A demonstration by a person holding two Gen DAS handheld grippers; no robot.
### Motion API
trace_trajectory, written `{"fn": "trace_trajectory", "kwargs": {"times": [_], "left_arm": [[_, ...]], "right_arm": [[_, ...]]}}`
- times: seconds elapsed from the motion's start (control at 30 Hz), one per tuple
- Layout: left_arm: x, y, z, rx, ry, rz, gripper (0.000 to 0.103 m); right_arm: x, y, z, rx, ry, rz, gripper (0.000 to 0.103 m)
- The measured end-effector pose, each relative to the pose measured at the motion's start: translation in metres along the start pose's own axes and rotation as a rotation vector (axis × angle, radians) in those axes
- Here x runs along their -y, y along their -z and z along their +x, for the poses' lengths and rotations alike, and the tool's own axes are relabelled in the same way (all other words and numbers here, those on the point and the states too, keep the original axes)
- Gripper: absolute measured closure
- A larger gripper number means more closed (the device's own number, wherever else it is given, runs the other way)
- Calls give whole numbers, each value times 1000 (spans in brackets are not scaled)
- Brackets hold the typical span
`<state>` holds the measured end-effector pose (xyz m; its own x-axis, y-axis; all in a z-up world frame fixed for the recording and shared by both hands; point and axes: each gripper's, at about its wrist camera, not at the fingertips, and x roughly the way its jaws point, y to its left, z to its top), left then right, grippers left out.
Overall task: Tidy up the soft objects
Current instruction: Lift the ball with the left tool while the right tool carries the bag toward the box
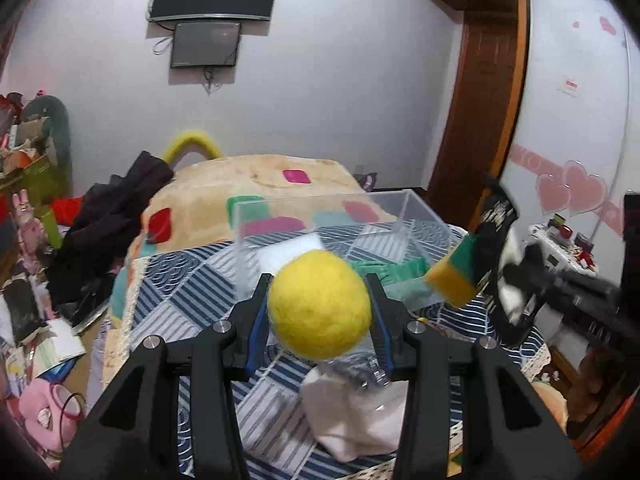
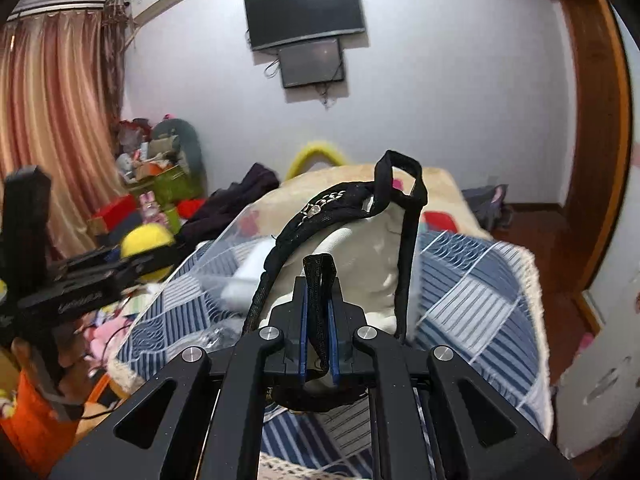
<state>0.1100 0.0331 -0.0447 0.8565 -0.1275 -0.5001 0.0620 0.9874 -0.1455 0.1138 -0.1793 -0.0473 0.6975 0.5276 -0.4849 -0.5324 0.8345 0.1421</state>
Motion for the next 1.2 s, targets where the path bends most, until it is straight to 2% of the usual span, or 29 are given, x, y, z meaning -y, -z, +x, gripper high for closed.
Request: {"fn": "trace_trajectory", "kwargs": {"times": [0.13,0.27,0.37,0.53,0.67,0.8,0.9,1.0,1.2], "left_arm": [[15,5,14,-31,39,31,59],[33,19,28,-72,57,88,59],[44,30,43,-110,48,136,59],[49,42,68,-177,67,143,59],[46,42,64,-171,67,131,59],[47,39,59,-160,120,126,59],[56,44,66,-187,135,161,59],[61,50,77,-214,118,185,59],[57,50,80,-228,137,155,59]], "right_arm": [[-7,18,11,-51,-62,-7,96],[-14,32,21,-100,-74,-30,96],[-10,36,21,-108,-88,-13,96],[-3,37,17,-110,-99,0,96],[-2,39,18,-122,-94,5,96],[-1,41,23,-141,-103,18,96],[0,39,22,-138,-98,16,96],[2,35,16,-115,-85,19,96],[12,25,-1,-60,-49,41,96]]}}
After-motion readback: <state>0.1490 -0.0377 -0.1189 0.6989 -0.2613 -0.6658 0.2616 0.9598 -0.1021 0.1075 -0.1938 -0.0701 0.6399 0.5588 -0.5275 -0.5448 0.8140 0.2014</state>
